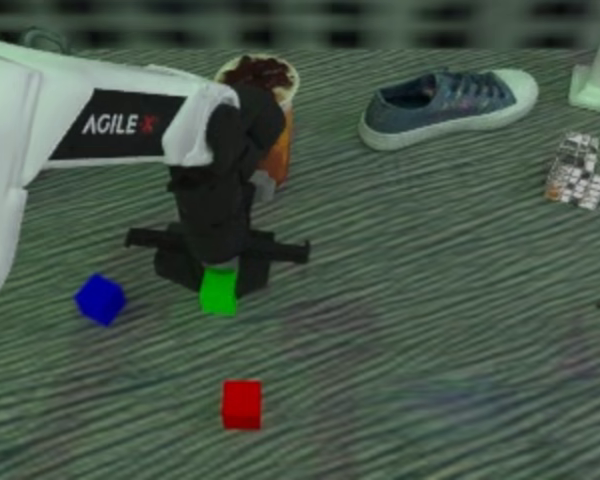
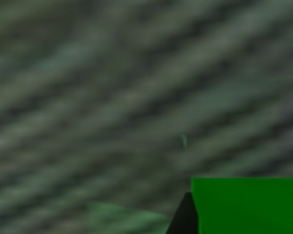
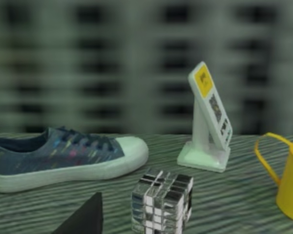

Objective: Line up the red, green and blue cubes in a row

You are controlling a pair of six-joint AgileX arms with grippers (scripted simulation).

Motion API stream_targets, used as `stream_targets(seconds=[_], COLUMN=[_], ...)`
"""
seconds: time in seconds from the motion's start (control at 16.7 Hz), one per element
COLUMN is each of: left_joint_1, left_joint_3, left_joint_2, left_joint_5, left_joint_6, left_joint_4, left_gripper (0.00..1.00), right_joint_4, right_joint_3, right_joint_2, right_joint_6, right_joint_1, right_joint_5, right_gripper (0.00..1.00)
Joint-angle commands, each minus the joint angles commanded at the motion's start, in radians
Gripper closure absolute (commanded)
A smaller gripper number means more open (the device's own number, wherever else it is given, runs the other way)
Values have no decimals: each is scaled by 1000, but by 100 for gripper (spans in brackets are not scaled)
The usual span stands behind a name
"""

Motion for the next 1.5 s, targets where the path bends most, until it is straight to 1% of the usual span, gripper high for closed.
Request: stream_targets(seconds=[0.06, 0.6, 0.72, 0.96, 1.08, 1.38, 1.5], left_joint_1=[0, 2, 6, 17, 20, 13, -20], left_joint_3=[0, 8, 33, 112, 139, 140, 140], left_joint_2=[0, -22, -36, -91, -114, -114, -117], left_joint_5=[0, -6, -8, -8, -7, -8, -9], left_joint_6=[0, 5, 3, 1, 2, 2, -35], left_joint_4=[0, -12, -50, -195, -237, -241, -246], left_gripper=[100, 100, 100, 100, 100, 100, 100], right_joint_4=[0, 0, 0, 0, 0, 0, 0], right_joint_3=[0, 0, 0, 0, 0, 0, 0], right_joint_2=[0, 0, 0, 0, 0, 0, 0], right_joint_6=[0, 0, 0, 0, 0, 0, 0], right_joint_1=[0, 0, 0, 0, 0, 0, 0], right_joint_5=[0, 0, 0, 0, 0, 0, 0], right_gripper=[0, 0, 0, 0, 0, 0, 0])
